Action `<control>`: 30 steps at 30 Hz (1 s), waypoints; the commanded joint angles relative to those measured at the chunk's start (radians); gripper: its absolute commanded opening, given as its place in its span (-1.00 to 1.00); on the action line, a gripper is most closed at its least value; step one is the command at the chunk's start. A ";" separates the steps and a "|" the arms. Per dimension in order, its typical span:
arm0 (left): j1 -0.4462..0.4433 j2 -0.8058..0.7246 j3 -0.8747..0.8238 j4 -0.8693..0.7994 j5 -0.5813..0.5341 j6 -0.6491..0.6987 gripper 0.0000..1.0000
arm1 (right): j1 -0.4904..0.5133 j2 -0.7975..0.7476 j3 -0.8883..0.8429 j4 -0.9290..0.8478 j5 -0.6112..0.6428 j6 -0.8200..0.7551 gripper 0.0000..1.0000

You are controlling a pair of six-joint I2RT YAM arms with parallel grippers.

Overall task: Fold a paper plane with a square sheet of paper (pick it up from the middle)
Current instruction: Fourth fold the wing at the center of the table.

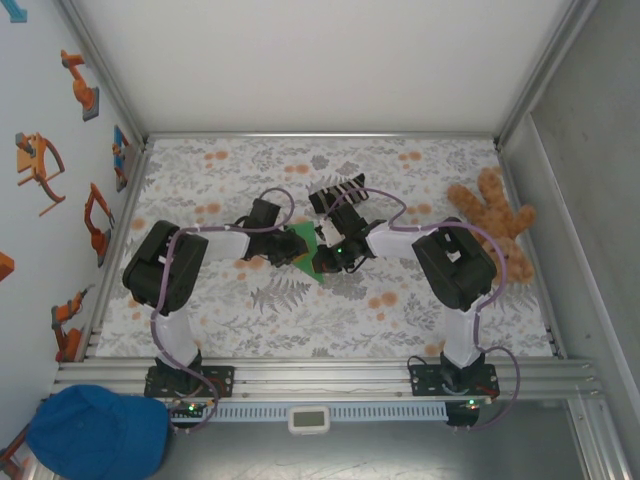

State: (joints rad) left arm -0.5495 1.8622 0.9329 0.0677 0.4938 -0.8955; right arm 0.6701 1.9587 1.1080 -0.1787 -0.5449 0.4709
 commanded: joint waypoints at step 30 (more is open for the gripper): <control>0.314 0.241 0.289 -0.158 0.019 0.130 -0.73 | -0.001 0.070 -0.076 -0.193 0.118 -0.013 -1.00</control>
State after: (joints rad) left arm -0.2909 2.0720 1.2213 -0.0586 0.5858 -0.7620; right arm 0.6701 1.9560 1.0969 -0.1665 -0.5446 0.4706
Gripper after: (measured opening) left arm 0.138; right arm 0.049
